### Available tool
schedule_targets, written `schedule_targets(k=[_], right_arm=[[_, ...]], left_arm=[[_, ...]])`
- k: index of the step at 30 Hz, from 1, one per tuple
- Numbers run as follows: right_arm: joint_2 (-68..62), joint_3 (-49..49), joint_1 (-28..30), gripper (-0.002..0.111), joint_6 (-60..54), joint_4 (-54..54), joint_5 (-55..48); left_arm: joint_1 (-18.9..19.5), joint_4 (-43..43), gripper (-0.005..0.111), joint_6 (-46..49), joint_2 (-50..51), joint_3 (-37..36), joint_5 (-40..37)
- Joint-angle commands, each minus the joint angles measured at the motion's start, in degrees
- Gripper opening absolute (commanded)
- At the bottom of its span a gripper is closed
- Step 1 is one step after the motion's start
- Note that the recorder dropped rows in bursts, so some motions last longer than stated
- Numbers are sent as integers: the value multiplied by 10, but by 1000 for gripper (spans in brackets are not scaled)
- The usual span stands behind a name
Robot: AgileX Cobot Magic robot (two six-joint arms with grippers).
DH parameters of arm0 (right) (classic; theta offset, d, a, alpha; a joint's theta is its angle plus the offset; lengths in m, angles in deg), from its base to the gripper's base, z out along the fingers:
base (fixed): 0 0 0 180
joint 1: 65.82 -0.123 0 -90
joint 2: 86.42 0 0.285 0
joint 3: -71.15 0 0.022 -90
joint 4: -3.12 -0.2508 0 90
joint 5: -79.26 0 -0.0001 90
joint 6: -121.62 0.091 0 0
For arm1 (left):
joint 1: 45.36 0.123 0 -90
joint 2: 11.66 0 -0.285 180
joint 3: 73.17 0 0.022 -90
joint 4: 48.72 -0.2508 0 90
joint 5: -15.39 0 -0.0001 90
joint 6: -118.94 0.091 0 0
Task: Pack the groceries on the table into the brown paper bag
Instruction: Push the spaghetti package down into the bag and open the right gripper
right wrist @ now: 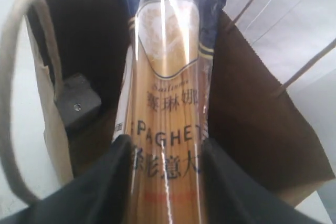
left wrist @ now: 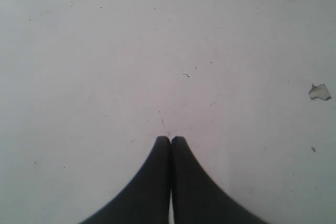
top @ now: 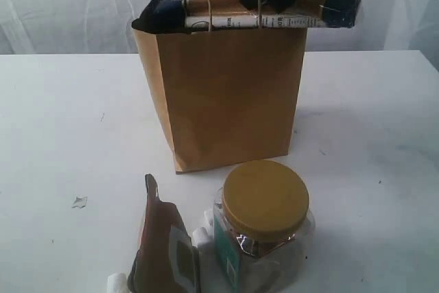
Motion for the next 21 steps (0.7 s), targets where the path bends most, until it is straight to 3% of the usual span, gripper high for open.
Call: schedule_targets(k=[1,21], right_arm=[[9,4,1,39,2,-17,16],[11,4,1,39,13,-45,30]], left_arm=[[-1,0,0,-1,-2,-2,0],[-1,0,0,-1,-2,-2,0]])
